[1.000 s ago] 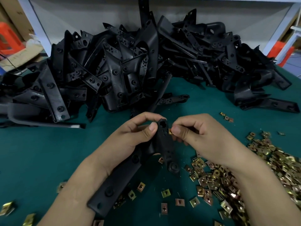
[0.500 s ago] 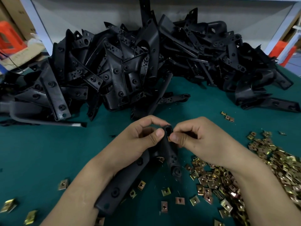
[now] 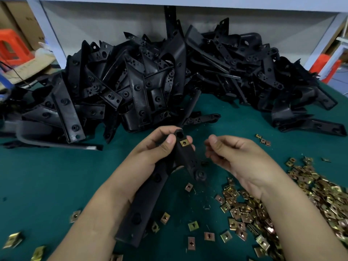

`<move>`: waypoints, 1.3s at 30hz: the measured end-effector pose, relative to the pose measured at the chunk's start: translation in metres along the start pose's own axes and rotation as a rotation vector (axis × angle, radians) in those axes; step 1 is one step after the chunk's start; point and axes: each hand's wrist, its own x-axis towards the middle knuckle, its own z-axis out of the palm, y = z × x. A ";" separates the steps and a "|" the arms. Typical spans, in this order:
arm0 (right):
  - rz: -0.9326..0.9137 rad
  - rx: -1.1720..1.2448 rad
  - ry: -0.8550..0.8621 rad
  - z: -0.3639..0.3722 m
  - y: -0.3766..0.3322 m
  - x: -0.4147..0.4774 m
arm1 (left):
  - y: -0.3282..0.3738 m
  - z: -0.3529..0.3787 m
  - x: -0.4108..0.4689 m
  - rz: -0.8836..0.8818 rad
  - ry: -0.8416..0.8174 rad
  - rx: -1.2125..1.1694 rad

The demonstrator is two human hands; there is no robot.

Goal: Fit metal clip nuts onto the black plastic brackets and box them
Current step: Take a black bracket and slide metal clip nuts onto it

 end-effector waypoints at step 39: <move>-0.059 0.092 -0.206 0.009 -0.010 -0.014 | 0.001 0.000 0.001 -0.085 0.019 -0.078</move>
